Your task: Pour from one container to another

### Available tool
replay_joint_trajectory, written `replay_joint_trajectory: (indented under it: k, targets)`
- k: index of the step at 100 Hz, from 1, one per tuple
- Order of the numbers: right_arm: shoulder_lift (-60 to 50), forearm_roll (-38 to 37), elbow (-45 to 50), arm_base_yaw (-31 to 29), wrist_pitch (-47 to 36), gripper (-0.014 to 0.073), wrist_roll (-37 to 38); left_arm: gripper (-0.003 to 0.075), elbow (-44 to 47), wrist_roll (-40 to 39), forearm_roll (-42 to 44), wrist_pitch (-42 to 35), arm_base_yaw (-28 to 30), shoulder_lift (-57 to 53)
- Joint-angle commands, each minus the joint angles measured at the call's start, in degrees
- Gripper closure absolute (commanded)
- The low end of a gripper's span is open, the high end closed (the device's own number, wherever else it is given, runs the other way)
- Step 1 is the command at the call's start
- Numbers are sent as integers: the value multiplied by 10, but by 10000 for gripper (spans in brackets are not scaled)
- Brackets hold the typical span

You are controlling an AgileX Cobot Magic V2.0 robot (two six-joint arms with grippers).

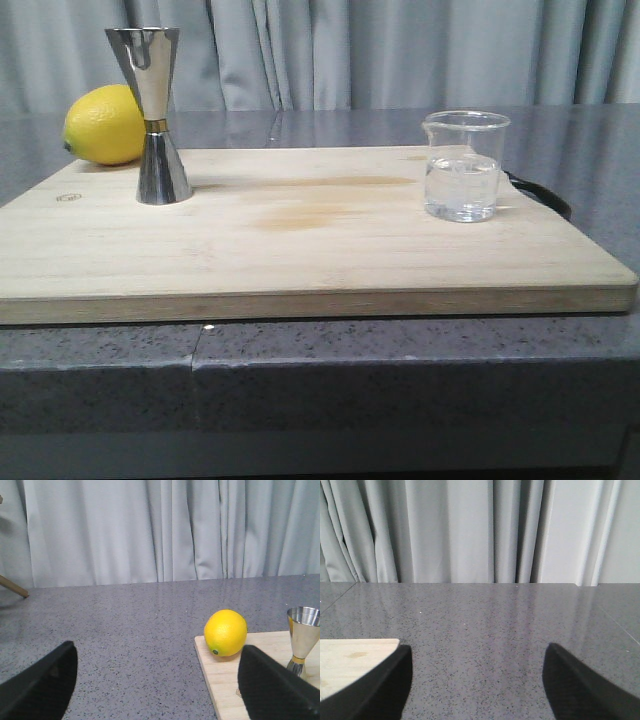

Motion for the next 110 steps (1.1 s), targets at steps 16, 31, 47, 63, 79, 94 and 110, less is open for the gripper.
replay_joint_trajectory:
  k: [16, 31, 47, 63, 79, 94, 110]
  targets:
    - [19, 26, -42, -5, -2, 99, -1, 115, -37, -4, -10, 16, 1, 25]
    - [58, 27, -92, -5, 73, 98, -1, 115, -89, -4, -10, 103, 1, 95]
    - [106, 27, -136, -5, 133, 92, -1, 115, -155, -3, -11, 205, 1, 196]
    - [133, 32, -142, -5, 152, 92, -1, 115, -200, 21, -38, 267, 1, 303]
    - [134, 33, -142, -5, 142, 92, -1, 115, -209, 161, -175, 253, 1, 394]
    - [134, 33, -142, -5, 127, 93, -1, 115, -212, 307, -316, 235, 20, 477]
    - [134, 33, -142, -5, 125, 93, -1, 115, -212, 541, -538, 313, 96, 553]
